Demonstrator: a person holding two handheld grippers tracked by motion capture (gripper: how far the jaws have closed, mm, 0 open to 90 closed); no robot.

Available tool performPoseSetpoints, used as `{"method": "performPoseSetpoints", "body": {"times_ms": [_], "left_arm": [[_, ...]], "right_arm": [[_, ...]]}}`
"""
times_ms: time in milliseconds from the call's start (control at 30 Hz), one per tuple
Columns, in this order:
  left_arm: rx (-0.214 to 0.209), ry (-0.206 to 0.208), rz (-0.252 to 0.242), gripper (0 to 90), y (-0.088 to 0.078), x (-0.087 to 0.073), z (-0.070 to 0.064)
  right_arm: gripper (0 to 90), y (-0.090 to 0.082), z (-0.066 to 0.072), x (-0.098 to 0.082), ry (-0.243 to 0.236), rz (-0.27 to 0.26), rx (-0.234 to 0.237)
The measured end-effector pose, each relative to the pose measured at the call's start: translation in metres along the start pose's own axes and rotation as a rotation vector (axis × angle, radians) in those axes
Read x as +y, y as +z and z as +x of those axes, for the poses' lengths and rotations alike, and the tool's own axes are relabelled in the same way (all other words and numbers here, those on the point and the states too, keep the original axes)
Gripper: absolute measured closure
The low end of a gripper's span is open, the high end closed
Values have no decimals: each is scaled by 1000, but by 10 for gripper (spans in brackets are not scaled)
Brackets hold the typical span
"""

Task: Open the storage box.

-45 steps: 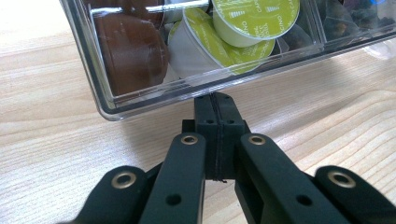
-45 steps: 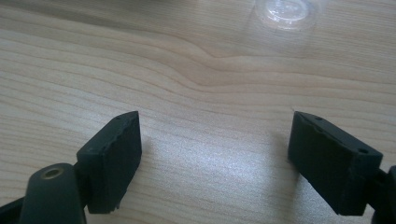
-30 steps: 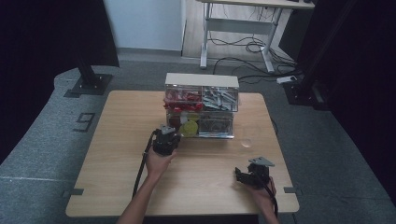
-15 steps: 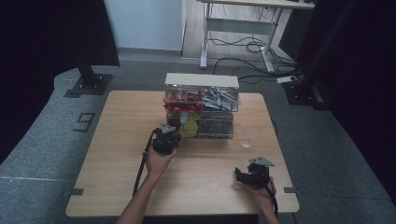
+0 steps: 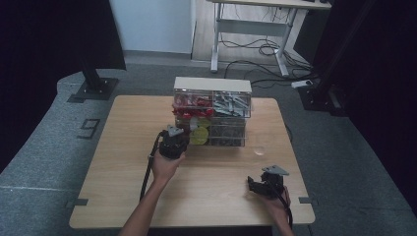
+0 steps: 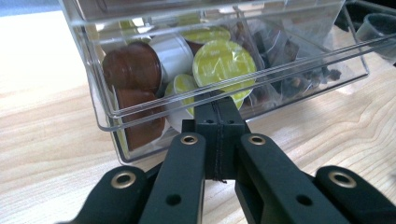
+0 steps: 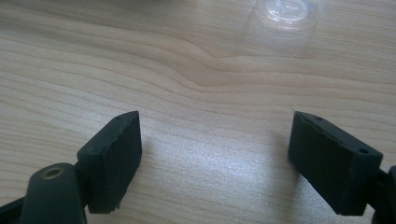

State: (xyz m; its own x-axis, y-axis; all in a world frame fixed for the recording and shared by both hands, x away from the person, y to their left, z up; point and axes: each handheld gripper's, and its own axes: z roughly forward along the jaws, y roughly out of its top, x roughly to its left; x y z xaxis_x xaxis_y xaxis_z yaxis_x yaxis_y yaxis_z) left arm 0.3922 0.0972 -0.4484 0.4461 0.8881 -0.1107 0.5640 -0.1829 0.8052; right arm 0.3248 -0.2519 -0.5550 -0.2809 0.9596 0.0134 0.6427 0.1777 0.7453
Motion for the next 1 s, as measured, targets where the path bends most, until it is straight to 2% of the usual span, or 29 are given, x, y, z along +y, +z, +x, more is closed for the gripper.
{"method": "performPoseSetpoints", "body": {"times_ms": [567, 1000], "left_arm": [[2, -9, -29, 900, -8, 19, 4], [15, -4, -47, 900, -7, 34, 5]], "right_arm": [[178, 0, 0, 0, 0, -2, -2], [179, 0, 0, 0, 0, -2, -2]]}}
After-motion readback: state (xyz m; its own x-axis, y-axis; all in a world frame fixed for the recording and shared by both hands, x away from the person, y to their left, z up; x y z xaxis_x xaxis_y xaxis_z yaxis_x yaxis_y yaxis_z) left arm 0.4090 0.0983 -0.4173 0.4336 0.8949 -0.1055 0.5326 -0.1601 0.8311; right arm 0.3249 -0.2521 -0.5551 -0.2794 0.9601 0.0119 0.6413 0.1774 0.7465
